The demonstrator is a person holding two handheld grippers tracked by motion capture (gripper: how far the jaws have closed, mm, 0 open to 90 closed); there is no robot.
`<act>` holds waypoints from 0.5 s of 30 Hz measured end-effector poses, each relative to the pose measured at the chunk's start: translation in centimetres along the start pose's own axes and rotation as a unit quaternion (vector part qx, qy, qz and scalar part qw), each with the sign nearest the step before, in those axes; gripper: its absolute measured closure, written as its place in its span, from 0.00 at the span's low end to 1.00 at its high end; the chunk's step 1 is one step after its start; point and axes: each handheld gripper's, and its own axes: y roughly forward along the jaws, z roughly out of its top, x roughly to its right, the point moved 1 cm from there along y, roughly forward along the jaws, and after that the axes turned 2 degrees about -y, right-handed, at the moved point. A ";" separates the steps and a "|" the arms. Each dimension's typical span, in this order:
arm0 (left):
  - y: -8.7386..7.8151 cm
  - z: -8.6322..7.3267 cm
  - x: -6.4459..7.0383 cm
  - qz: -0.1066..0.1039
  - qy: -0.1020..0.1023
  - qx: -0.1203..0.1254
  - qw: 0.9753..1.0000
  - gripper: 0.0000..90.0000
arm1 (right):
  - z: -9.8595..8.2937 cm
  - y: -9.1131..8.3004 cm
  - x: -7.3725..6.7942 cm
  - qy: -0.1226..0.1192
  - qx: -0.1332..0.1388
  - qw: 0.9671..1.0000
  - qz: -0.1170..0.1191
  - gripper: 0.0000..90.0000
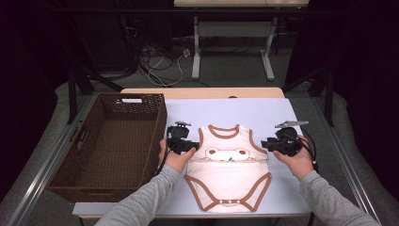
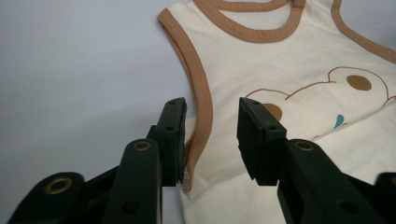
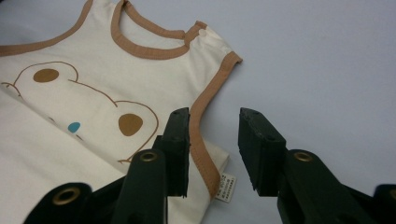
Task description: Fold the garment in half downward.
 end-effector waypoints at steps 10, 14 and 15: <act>-0.2 2.1 0.4 -0.003 0.007 0.008 1.000 0.52 | 2.0 0.2 -0.2 -0.006 -0.009 1.000 -0.001 0.56; -0.6 2.8 0.6 -0.006 0.010 0.014 1.000 0.45 | 3.0 -0.1 -0.6 -0.022 -0.011 1.000 0.000 0.52; -0.7 2.9 0.7 -0.006 0.006 0.017 1.000 0.44 | 3.3 -0.1 -0.7 -0.028 -0.005 1.000 0.001 0.51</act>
